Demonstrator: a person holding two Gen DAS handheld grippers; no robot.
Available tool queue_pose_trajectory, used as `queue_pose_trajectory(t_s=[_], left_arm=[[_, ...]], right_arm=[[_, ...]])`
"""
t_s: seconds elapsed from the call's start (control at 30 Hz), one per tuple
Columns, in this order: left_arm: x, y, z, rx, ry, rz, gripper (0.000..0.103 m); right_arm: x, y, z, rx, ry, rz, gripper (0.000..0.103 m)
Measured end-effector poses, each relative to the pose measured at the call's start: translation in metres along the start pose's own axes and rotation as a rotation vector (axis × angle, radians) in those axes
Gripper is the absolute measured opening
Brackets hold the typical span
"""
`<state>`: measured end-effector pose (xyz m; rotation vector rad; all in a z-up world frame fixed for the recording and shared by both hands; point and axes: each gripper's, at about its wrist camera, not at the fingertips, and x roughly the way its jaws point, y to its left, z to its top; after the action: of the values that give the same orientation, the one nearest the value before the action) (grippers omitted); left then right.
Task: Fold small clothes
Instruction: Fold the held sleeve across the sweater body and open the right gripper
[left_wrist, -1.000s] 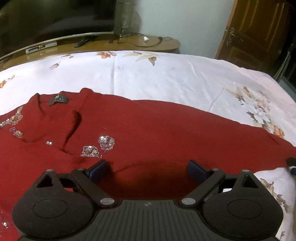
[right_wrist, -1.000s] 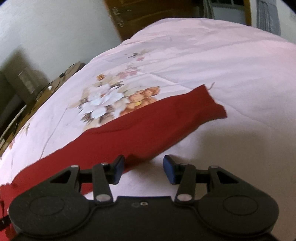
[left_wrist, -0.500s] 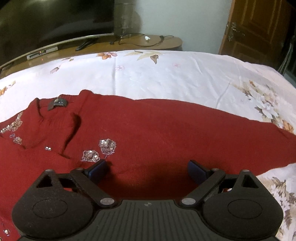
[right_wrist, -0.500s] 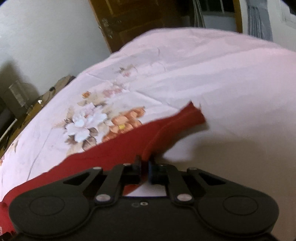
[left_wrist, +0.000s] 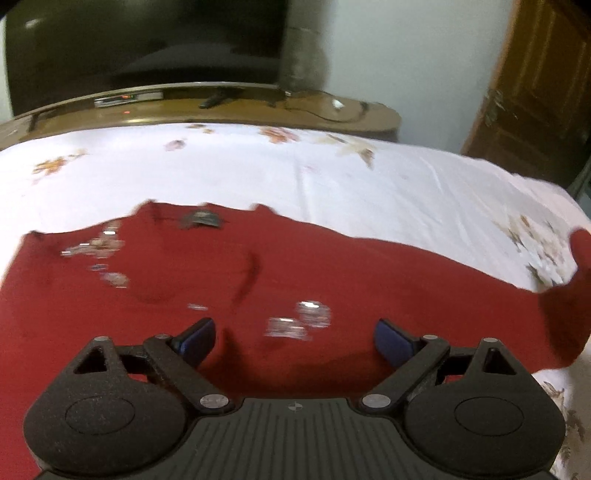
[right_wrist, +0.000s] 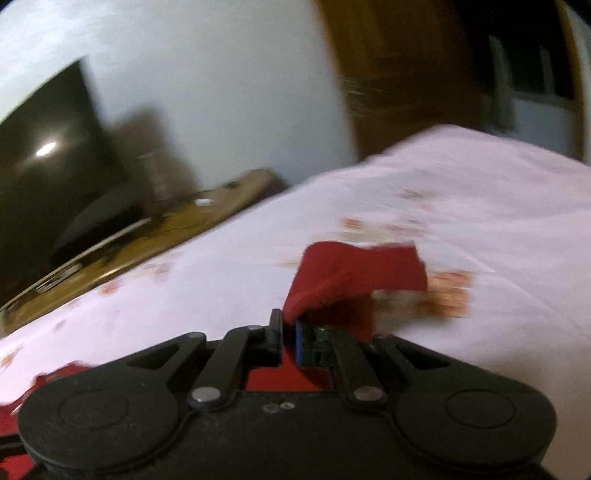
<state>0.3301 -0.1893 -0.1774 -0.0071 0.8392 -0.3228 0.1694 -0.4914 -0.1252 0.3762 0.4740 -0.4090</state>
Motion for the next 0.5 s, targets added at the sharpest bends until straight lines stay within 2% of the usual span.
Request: queue_pose_trajectory(t_s=[0.1, 0.23, 0.37, 0.4, 0.43, 0.47, 0.5], left_arm=[[-0.011, 0.032, 0.0, -0.033, -0.012, 0.029, 0.093], [-0.025, 0.083, -0.004, -0.104, -0.018, 0.066, 0.093], [-0.033, 0.127, -0.01, -0.178, -0.01, 0.066, 0.093], [-0.034, 0.135, -0.011, -0.199, -0.001, 0.059, 0.093], [-0.034, 0.142, -0.013, -0.22, 0.009, 0.036, 0.093], [-0.033, 0.147, -0.014, -0.237, 0.016, 0.007, 0.093], [-0.032, 0.15, -0.016, -0.255, 0.024, -0.016, 0.093]], right_arm=[[0.001, 0.054, -0.009, -0.063, 0.031, 0.123, 0.007], [0.003, 0.124, -0.037, -0.137, 0.098, 0.272, 0.007], [0.016, 0.178, -0.077, -0.188, 0.211, 0.363, 0.009], [0.02, 0.189, -0.089, -0.207, 0.242, 0.375, 0.013], [0.025, 0.197, -0.1, -0.234, 0.267, 0.372, 0.024], [0.03, 0.203, -0.11, -0.258, 0.297, 0.363, 0.043], [0.034, 0.207, -0.117, -0.273, 0.322, 0.349, 0.054]])
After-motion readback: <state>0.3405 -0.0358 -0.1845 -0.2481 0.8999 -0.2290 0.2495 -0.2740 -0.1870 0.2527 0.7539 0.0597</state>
